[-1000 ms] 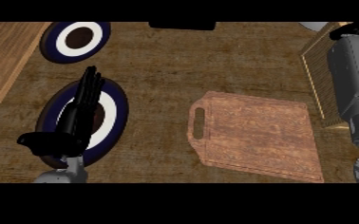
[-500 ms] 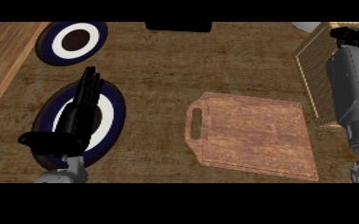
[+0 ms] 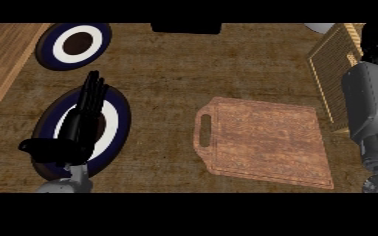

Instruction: Pick the squash from the cutting board and place it in the basket

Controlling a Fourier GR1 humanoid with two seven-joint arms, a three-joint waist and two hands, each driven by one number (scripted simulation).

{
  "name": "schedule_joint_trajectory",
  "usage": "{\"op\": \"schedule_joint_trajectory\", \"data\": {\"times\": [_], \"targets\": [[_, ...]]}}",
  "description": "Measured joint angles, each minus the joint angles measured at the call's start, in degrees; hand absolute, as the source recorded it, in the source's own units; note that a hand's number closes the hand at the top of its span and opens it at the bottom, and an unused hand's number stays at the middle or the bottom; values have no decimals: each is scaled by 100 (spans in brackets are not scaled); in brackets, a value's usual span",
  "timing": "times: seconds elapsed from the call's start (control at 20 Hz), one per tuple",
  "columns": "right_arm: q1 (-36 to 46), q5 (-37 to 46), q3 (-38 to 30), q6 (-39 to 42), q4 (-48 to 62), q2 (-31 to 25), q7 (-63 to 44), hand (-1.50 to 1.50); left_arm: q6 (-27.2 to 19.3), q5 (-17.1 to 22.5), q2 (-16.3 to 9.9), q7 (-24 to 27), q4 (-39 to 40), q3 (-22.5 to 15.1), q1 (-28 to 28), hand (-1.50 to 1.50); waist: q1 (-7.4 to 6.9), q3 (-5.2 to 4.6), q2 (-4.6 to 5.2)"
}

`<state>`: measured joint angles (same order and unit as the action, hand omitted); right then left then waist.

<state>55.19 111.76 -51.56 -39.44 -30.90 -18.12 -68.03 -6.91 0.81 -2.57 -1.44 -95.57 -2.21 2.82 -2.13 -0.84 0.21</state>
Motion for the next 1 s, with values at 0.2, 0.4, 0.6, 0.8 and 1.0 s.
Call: {"op": "schedule_joint_trajectory", "data": {"times": [0.2,0.4,0.6,0.8,1.0], "targets": [[-204,39,-239,-221,-201,82,-13,-150,52,46,-63,18,-54,61,-76,0,1,-6,-8],[-253,-47,-464,-323,-126,148,-1,-150,65,43,-67,7,-89,52,-95,0,0,-2,-9],[-252,-37,-542,-516,-83,154,45,-150,33,15,-44,-34,-115,36,-73,0,-4,-24,-21],[-317,53,-530,-833,-204,227,140,-150,143,97,-119,18,-137,102,-147,0,-4,-33,-32],[-396,438,-423,-1029,-474,338,105,-150,115,61,-65,29,-154,52,-204,0,13,2,-17]]}}
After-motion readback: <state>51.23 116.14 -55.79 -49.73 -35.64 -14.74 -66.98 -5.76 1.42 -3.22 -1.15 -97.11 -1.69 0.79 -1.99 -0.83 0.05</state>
